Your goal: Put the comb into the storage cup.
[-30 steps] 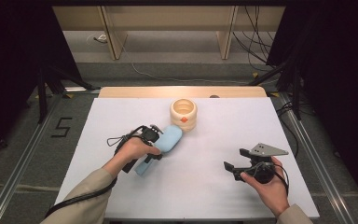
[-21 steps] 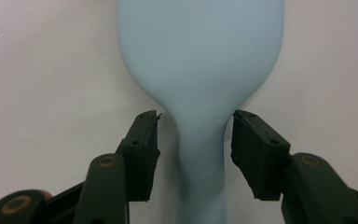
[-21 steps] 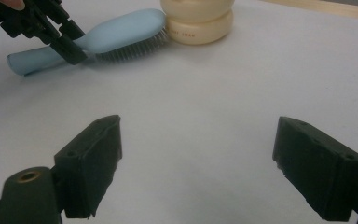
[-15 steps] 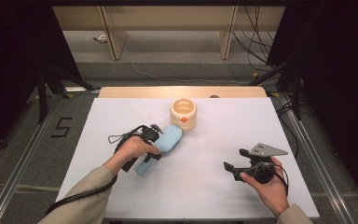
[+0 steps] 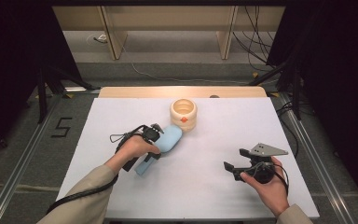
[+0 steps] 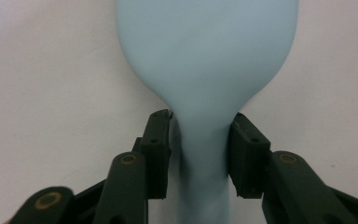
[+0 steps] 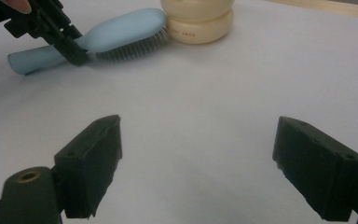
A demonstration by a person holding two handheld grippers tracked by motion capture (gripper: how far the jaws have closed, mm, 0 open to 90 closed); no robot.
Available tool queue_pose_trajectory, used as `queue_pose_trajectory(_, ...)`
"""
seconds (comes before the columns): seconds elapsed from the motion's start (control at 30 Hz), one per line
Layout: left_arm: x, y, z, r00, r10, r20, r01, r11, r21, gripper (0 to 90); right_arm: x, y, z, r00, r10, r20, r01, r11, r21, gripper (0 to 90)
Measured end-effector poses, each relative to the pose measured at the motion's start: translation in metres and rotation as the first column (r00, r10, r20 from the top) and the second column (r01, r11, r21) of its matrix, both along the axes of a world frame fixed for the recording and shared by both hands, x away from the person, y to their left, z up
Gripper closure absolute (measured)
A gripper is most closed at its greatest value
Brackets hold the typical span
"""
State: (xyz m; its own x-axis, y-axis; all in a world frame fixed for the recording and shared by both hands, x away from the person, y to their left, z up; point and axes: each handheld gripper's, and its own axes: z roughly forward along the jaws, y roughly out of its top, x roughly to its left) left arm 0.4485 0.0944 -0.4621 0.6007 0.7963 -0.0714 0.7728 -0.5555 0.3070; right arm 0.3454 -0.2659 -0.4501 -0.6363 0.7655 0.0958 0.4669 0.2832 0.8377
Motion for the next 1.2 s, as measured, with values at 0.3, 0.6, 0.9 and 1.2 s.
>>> queue_pose_trajectory(0.3, -0.0024, -0.0019, -0.0002, 0.9999, 0.017, -0.003, -0.017, 0.9998, -0.011, 69.1, -0.0002, 0.0000, -0.0001, 1.0000, 0.003, 0.000, -0.003, 1.000, 0.000, 16.5)
queue_pose_trajectory(0.6, -0.0053, 0.0004, -0.0012, 0.9997, 0.020, 0.010, -0.020, 0.9993, -0.032, 69.4, -0.0002, -0.0004, -0.0003, 1.0000, 0.002, -0.001, -0.002, 1.000, 0.002, 16.5)
queue_pose_trajectory(0.9, -0.0069, 0.0044, -0.0019, 0.9990, 0.044, 0.009, -0.043, 0.9969, -0.066, 69.5, 0.0001, 0.0002, -0.0008, 1.0000, 0.003, 0.000, -0.003, 1.000, 0.003, 16.5)
queue_pose_trajectory(1.2, -0.0093, 0.0078, -0.0031, 0.9984, 0.050, 0.028, -0.047, 0.9947, -0.091, 69.5, 0.0000, 0.0000, -0.0011, 1.0000, 0.003, -0.003, -0.003, 1.000, 0.002, 16.5)
